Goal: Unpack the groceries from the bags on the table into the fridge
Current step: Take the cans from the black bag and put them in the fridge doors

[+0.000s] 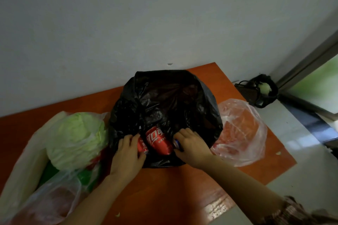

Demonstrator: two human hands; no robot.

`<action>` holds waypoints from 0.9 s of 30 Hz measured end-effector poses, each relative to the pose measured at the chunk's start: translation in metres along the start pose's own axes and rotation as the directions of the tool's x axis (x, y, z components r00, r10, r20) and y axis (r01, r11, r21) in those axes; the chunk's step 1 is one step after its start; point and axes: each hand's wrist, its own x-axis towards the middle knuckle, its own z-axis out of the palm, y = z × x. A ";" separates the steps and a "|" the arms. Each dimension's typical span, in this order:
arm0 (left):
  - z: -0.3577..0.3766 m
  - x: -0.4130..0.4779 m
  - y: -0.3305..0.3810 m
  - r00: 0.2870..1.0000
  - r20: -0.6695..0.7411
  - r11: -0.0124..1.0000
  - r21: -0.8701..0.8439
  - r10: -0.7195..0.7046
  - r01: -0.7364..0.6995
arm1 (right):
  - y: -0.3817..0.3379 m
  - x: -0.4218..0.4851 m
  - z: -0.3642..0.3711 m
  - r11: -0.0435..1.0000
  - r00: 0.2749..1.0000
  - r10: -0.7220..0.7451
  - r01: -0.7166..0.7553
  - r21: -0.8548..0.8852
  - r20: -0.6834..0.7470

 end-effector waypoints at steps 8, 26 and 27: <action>-0.013 0.040 0.000 0.921 0.093 0.906 -0.162 -0.379 0.390 | -0.052 0.049 0.015 0.970 0.945 0.243 -0.238 -0.051 0.217; -0.022 0.035 -0.002 0.944 0.029 0.748 -0.602 -0.327 0.278 | -0.047 0.050 0.017 0.854 0.916 0.376 -0.400 0.332 0.137; -0.025 0.028 -0.001 0.961 0.015 0.757 -0.612 -0.276 0.227 | -0.045 0.044 0.014 0.821 0.913 0.391 -0.402 0.405 0.113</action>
